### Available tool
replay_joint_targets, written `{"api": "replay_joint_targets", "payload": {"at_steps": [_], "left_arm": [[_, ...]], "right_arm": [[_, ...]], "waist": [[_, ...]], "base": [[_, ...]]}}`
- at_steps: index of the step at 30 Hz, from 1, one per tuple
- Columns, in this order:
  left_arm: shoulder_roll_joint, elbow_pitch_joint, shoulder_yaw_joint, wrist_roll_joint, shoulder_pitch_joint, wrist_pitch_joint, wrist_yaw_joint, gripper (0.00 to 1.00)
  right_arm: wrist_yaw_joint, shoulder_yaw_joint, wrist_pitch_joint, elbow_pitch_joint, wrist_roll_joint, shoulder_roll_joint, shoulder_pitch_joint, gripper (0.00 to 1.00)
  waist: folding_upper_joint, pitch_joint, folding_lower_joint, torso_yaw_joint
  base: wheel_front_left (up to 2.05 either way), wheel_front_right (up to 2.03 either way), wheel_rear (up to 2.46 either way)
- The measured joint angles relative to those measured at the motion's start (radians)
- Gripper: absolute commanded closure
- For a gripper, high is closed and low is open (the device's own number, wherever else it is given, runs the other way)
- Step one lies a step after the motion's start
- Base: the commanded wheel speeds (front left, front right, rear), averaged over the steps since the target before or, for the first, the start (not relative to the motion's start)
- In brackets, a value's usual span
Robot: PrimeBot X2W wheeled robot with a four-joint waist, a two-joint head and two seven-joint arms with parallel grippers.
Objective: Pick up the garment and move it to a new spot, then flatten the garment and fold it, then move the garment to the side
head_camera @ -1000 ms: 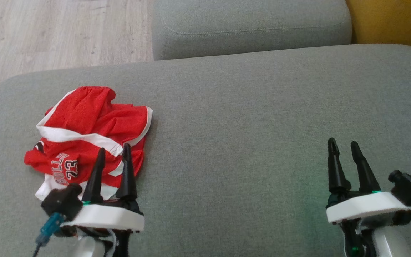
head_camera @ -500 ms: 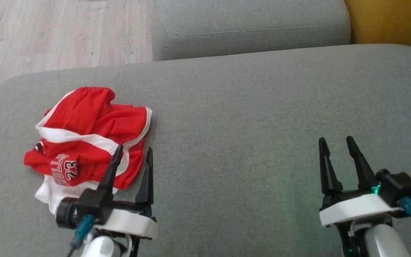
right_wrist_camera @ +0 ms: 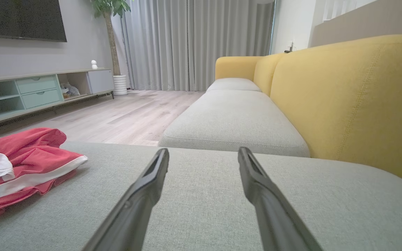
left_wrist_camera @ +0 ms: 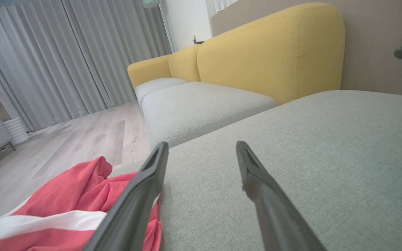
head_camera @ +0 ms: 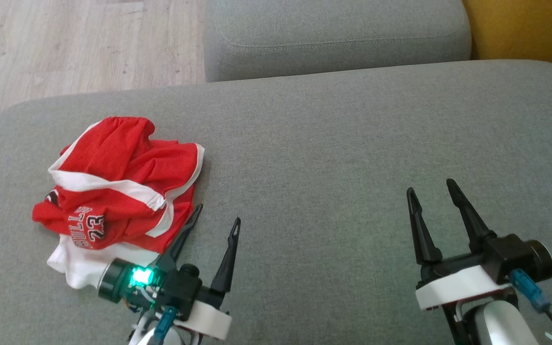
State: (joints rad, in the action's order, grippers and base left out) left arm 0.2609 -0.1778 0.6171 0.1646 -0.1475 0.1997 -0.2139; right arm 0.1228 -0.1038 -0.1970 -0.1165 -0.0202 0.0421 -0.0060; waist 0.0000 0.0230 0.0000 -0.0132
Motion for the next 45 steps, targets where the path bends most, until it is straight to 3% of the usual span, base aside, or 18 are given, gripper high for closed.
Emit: {"api": "replay_joint_targets", "payload": {"at_steps": [6, 10, 16, 22, 33, 45], "left_arm": [[-0.014, 0.023, -0.009, 0.039, -0.007, 0.013, -0.023, 0.00], [-0.044, 0.051, -0.077, 0.118, 0.017, 0.023, -0.022, 0.00], [-0.092, 0.019, -0.175, 0.189, 0.090, 0.041, 0.042, 0.00], [-0.113, -0.024, -0.210, 0.145, 0.126, 0.051, 0.091, 0.00], [-0.152, -0.045, -0.277, 0.090, 0.127, 0.052, 0.132, 0.00], [-0.176, -0.044, -0.336, 0.046, 0.147, 0.053, 0.162, 0.00]], "right_arm": [[0.000, -0.010, -0.015, 0.023, 0.001, 0.000, 0.000, 0.00], [0.000, 0.006, -0.025, 0.019, -0.063, 0.000, 0.000, 0.00], [0.000, 0.035, -0.043, -0.004, -0.133, 0.001, 0.022, 0.00], [0.000, 0.035, -0.054, -0.017, -0.125, 0.001, 0.043, 0.00], [0.000, 0.032, -0.054, -0.026, -0.125, 0.001, 0.043, 0.00], [0.000, -0.036, -0.054, -0.027, -0.130, 0.001, 0.043, 0.00]], "waist": [[0.0000, 0.003, 0.0000, 0.000], [0.0000, 0.003, 0.0000, 0.001], [0.0000, -0.005, 0.0000, 0.005], [0.0000, -0.010, 0.0000, -0.003], [0.0000, -0.018, 0.0000, -0.003], [0.0000, -0.037, 0.0000, 0.080]], "base": [[0.00, 0.00, 0.00], [0.00, 0.00, 0.00], [0.00, 0.00, 0.00], [0.00, 0.00, 0.00], [0.00, 0.00, 0.00], [0.00, 0.00, 0.00]]}}
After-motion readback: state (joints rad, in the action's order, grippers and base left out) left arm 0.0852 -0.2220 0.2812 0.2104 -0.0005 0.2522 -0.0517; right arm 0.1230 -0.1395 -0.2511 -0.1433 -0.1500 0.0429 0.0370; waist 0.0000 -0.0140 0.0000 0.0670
